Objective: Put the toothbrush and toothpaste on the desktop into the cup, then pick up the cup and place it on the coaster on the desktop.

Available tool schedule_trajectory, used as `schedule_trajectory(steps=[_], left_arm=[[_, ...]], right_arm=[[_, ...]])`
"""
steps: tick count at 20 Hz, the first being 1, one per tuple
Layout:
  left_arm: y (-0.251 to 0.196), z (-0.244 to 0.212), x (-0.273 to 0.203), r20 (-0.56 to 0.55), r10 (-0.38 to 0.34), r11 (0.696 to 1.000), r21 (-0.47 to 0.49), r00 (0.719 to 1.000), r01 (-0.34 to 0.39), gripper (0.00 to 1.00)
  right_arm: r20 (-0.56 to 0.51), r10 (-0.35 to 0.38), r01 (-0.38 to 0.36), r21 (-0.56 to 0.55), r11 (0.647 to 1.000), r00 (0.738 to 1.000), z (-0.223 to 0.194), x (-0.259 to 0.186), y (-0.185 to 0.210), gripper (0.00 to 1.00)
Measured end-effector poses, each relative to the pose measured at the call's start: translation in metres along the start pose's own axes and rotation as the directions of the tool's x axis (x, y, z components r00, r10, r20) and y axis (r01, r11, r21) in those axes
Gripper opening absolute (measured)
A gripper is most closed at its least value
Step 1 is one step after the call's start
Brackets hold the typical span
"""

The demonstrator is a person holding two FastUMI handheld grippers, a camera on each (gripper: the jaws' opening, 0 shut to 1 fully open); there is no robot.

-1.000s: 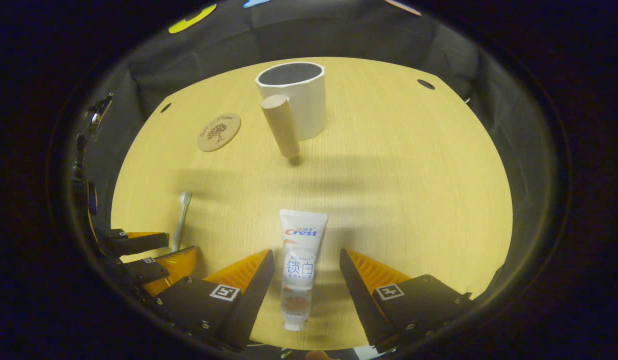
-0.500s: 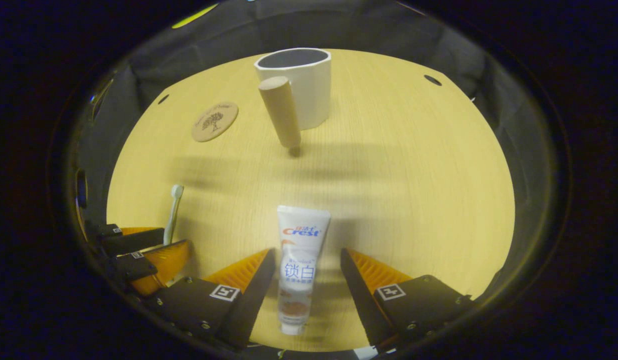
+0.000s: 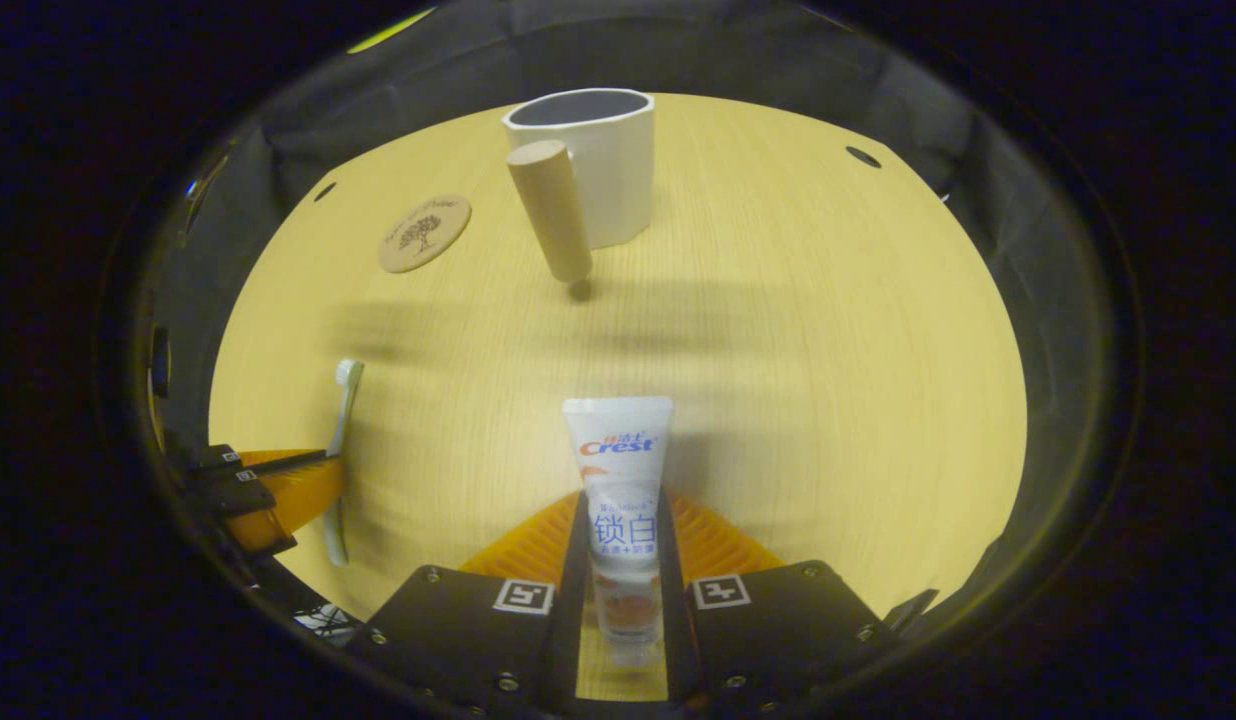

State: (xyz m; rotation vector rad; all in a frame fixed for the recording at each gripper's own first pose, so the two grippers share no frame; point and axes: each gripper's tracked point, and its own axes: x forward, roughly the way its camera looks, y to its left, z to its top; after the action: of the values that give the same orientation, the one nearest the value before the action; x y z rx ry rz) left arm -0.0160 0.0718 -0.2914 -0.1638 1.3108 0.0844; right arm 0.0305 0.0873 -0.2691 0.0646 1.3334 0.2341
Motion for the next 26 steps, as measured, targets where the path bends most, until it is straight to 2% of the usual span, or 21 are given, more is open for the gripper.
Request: schedule_trajectory(steps=[1,2,4,5,7,8,12,18,21,26], left_arm=[[0.001,-0.001,0.000,0.005,-0.003,1.000,-0.014,1.000,0.003,0.17],[0.000,0.000,0.000,0.014,-0.012,1.000,-0.012,1.000,0.012,0.13],[0.000,0.000,0.001,0.016,-0.015,1.000,-0.008,1.000,0.015,0.13],[0.000,-0.001,0.000,0.013,-0.016,1.000,-0.003,1.000,0.016,0.13],[0.000,0.000,0.000,0.021,-0.022,1.000,0.005,1.000,0.021,0.13],[0.000,0.001,0.000,0.026,-0.026,1.000,0.006,0.999,0.026,0.08],[0.001,0.000,-0.001,0.037,-0.029,1.000,-0.006,0.999,0.029,0.08],[0.006,0.017,-0.022,0.182,-0.028,0.999,-0.010,0.983,0.030,0.07],[0.008,0.027,-0.038,0.266,-0.044,0.999,-0.014,0.963,0.049,0.08],[0.008,0.049,-0.060,0.413,-0.055,0.996,-0.042,0.909,0.079,0.07]], right_arm=[[0.003,0.012,-0.012,0.027,1.000,1.000,0.000,0.000,0.001,0.27],[0.006,0.035,-0.035,0.034,0.999,0.999,0.000,0.001,0.003,0.25],[0.015,0.062,-0.063,0.059,0.996,0.998,0.002,0.000,0.002,0.26],[0.017,0.075,-0.076,0.069,0.995,0.997,0.000,0.001,0.003,0.21],[0.028,0.094,-0.096,0.083,0.992,0.995,0.001,0.000,0.003,0.21],[0.033,0.103,-0.106,0.080,0.991,0.994,0.002,0.001,0.003,0.21],[0.078,0.135,-0.140,0.058,0.988,0.988,0.003,-0.003,0.004,0.20],[0.188,0.178,-0.191,0.055,0.980,0.966,0.015,-0.026,0.006,0.20],[0.255,0.217,-0.233,0.037,0.972,0.942,0.023,-0.042,0.014,0.20],[0.423,0.282,-0.297,-0.032,0.954,0.861,0.050,-0.071,0.034,0.20]])
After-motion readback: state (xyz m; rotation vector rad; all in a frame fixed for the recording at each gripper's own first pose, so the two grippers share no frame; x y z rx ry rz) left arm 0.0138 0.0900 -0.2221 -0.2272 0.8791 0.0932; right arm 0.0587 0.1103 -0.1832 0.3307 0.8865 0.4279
